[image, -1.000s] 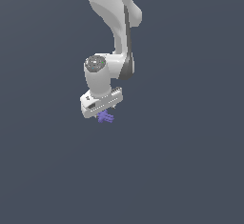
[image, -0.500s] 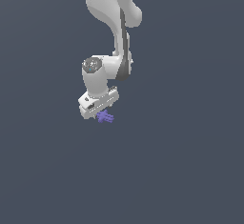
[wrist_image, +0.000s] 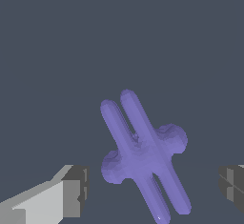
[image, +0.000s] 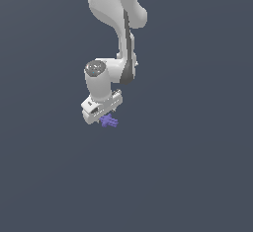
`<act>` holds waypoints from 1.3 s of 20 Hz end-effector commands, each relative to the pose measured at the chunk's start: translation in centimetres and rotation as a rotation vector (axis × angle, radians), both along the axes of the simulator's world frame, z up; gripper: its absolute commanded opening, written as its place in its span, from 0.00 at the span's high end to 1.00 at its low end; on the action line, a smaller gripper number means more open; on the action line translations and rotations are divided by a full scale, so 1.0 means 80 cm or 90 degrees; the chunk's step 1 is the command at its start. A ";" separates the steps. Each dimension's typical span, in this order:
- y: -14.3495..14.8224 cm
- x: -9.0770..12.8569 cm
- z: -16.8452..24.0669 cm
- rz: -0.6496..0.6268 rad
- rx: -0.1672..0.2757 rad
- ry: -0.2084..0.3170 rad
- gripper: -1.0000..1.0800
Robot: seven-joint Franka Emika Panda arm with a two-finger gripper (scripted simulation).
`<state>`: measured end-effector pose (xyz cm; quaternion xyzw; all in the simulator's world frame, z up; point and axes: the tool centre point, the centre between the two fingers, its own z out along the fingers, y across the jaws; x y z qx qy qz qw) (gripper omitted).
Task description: Pick up the object and move it to a goal position.
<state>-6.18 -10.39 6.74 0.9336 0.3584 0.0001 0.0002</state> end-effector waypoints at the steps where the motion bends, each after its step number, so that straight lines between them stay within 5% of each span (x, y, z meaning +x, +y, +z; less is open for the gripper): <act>1: 0.000 -0.001 -0.007 0.000 0.000 0.000 0.04; 14: 0.000 -0.001 -0.060 0.003 0.000 0.000 0.04; 15: 0.000 -0.001 -0.060 0.003 0.000 0.000 1.00; 26: 0.000 0.000 -0.058 0.003 0.000 -0.001 1.00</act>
